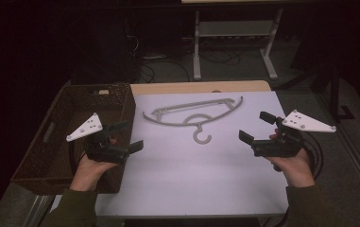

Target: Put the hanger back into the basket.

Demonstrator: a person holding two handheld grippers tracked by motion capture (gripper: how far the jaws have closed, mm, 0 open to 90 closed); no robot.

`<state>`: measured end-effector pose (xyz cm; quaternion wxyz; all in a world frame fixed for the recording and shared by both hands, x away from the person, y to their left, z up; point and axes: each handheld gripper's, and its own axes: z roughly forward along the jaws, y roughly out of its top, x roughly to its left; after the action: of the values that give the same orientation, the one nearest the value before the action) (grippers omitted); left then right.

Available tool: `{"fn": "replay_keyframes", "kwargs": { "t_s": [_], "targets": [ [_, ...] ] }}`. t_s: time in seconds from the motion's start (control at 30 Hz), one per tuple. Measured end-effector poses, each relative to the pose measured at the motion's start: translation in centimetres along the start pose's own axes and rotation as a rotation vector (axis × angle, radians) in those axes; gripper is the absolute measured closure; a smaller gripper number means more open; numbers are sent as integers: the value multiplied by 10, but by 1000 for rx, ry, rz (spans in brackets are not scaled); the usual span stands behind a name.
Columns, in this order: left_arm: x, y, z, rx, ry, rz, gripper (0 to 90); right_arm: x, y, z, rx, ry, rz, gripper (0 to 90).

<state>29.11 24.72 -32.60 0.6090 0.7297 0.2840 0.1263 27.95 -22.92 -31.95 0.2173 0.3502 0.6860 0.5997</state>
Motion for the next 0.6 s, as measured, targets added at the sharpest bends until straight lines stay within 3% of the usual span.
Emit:
{"fn": "replay_keyframes", "kwargs": {
  "t_s": [0.13, 0.3, 0.6],
  "targets": [
    [-3, 1, 4, 6, -10, 7, 0, 0, 0, -1, 5, 0, -1, 0],
    [-12, -1, 17, 64, -31, 34, 0, 1, -1, 2, 18, 4, -11, 0],
    [-19, -7, 32, 125, -42, 39, 0, 4, -7, 10, 64, 17, -22, 0]
  ]
}}
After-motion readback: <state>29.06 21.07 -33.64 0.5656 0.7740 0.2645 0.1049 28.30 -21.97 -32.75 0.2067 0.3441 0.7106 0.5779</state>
